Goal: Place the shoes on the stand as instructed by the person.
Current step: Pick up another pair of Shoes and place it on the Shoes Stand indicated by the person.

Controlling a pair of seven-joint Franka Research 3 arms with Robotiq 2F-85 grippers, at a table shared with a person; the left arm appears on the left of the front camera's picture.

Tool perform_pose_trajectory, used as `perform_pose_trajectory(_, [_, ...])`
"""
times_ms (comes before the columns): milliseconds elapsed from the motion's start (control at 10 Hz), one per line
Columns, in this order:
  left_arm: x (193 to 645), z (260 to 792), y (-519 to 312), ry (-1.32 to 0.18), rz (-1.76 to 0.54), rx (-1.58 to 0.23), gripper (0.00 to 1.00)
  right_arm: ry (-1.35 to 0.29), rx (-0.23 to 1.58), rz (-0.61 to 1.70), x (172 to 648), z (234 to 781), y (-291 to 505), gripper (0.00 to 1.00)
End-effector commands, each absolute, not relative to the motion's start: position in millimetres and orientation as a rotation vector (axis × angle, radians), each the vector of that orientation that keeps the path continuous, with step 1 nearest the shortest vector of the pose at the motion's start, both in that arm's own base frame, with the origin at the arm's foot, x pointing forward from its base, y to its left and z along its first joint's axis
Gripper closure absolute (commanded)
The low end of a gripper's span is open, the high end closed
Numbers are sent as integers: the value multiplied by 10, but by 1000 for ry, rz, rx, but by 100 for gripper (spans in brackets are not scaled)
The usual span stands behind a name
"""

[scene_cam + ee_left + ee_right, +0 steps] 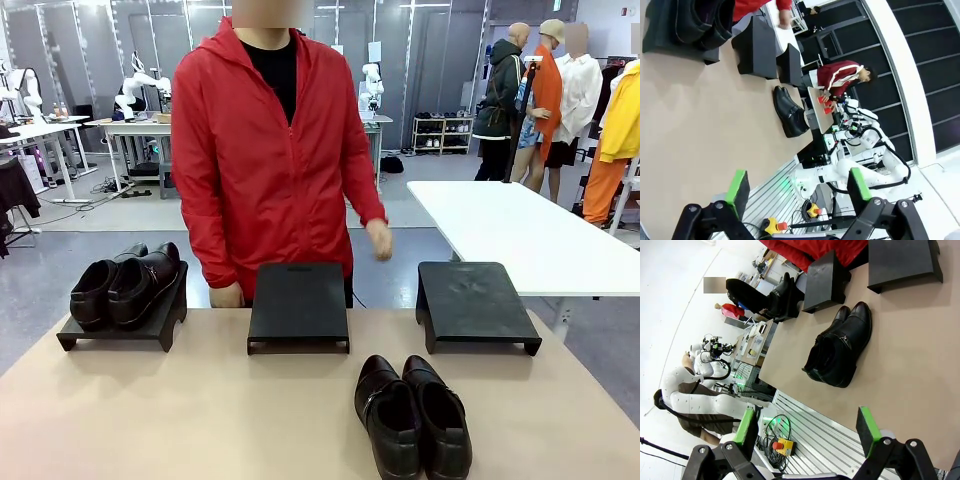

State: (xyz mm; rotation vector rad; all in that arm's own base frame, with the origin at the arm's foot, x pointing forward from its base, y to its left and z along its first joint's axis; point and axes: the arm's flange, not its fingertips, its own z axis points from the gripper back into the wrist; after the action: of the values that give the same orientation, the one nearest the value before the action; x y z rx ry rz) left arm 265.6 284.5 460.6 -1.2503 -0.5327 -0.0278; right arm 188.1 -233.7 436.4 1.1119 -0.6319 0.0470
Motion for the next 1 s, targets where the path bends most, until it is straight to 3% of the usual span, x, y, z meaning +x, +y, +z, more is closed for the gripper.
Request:
perform_pose_trajectory(0, [2475, 4661, 2863, -563, -49, -1246, 0, -651, 1117, 61, 1867, 4382, -2352, 0])
perform_pose_trajectory(900, [2475, 4661, 2863, -563, -49, -1246, 0, -651, 1117, 61, 1867, 4382, -2352, 0])
